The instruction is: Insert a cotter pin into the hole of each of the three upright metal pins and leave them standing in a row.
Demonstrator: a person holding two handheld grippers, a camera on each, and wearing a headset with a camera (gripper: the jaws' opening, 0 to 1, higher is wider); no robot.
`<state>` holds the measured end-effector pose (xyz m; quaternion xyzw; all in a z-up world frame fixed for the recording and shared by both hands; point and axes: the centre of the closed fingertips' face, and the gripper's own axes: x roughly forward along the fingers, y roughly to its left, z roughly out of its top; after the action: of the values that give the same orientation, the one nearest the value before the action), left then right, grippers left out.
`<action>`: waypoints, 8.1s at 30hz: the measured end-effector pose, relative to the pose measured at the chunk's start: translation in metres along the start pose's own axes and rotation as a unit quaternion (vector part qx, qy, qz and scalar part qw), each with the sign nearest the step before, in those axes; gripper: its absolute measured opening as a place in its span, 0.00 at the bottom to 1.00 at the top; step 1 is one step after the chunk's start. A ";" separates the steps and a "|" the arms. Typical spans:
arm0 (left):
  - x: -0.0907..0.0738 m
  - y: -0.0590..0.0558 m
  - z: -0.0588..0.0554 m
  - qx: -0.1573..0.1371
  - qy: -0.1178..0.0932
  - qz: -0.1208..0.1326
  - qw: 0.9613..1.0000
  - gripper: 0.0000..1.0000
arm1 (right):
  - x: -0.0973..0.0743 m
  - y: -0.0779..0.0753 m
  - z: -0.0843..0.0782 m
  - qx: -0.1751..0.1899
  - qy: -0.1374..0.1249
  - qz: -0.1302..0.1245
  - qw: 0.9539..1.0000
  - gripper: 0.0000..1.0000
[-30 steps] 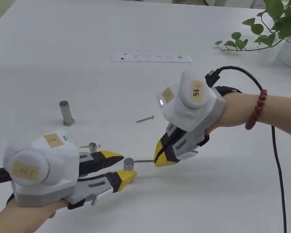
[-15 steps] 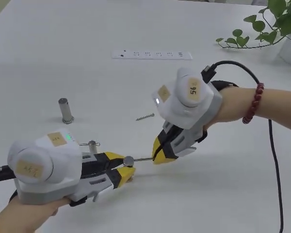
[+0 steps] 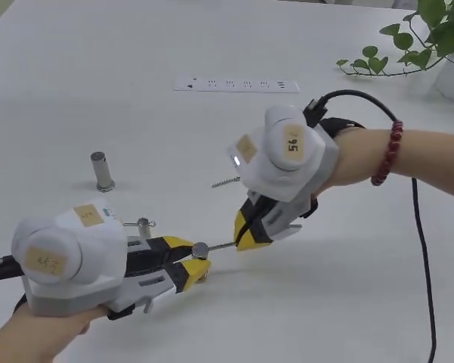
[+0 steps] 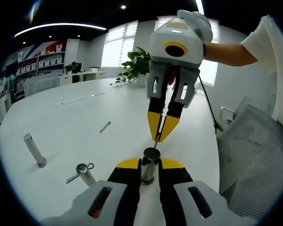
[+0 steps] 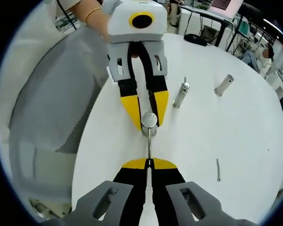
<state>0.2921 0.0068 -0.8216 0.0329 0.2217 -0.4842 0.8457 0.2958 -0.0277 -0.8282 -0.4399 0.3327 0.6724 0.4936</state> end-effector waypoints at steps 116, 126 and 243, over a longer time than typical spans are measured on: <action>0.001 0.001 -0.004 -0.024 -0.012 -0.009 1.000 0.13 | 0.006 0.000 0.036 0.015 -0.054 0.007 0.998 0.05; -0.001 0.002 -0.002 -0.025 -0.015 -0.004 1.000 0.18 | 0.007 0.000 0.035 0.035 -0.055 0.003 0.998 0.11; -0.086 0.011 0.008 -0.039 -0.052 0.093 0.994 0.32 | 0.011 -0.050 0.043 0.182 -0.181 -0.132 0.957 0.13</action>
<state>0.2669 0.0798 -0.7808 -0.0044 0.1920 -0.3954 0.8982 0.3308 0.0288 -0.8223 -0.2535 0.2933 0.5979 0.7016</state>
